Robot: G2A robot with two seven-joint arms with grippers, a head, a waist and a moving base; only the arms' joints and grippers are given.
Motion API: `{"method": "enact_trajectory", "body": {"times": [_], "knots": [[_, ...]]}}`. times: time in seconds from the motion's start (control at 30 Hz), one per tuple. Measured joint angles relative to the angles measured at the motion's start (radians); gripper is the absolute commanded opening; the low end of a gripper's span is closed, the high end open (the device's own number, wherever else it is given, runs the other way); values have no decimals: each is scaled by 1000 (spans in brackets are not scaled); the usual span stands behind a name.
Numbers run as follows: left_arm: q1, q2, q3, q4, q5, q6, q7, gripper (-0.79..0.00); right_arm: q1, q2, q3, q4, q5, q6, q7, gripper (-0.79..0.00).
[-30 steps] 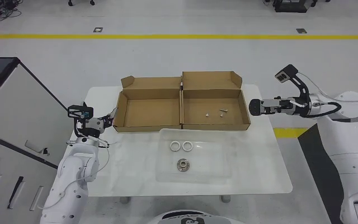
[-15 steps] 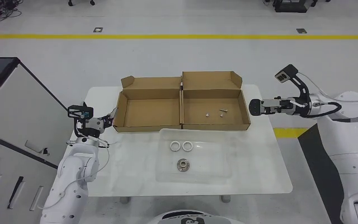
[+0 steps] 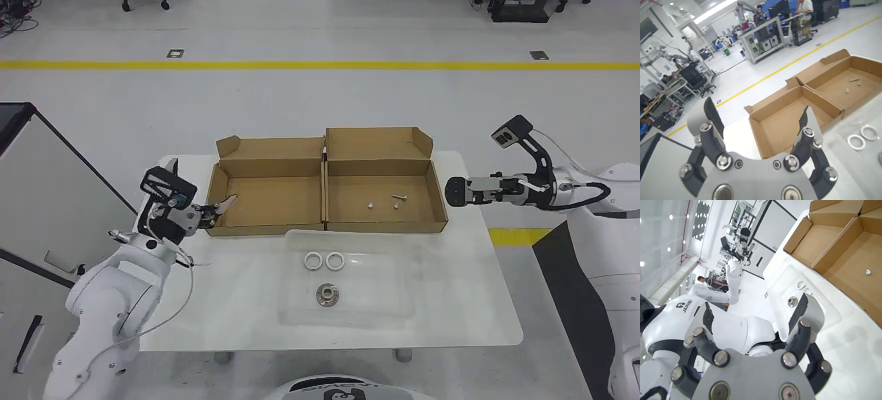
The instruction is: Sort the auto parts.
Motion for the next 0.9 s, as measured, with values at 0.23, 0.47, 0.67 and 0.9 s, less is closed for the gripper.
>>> {"method": "enact_trajectory", "body": {"times": [0.23,0.47,0.67,0.9], "knots": [[-77,9,133,-125,-47,-214,-308,0,0,0,0,0,0,0,0,0],[-241,5,325,-129,-157,-271,-636,0,0,0,0,0,0,0,0,0],[-417,-6,516,-40,-298,-223,-886,0,0,0,0,0,0,0,0,0],[-643,0,776,103,-416,-69,-1039,0,0,0,0,0,0,0,0,0]]}}
